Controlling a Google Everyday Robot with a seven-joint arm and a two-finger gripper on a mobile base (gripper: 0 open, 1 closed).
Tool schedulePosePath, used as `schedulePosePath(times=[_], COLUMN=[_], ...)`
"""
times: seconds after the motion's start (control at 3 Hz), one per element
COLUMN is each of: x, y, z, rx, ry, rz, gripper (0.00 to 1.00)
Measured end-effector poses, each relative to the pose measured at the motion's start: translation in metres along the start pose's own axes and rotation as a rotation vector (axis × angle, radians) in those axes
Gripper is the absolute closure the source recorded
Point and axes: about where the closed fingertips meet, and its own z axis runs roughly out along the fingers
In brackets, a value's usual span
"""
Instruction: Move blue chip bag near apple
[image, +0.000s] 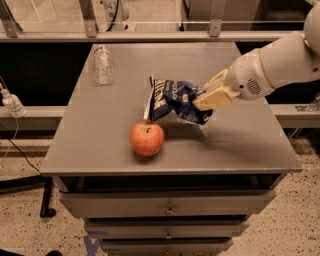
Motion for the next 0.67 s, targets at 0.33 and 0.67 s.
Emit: schedulePosePath(times=[0.33, 0.67], x=[-0.003, -0.005], y=[0.011, 0.015], z=[0.021, 0.037], rx=[-0.01, -0.007], ry=[0.024, 0.035], rz=[0.026, 0.059], gripper=[1.0, 1.0])
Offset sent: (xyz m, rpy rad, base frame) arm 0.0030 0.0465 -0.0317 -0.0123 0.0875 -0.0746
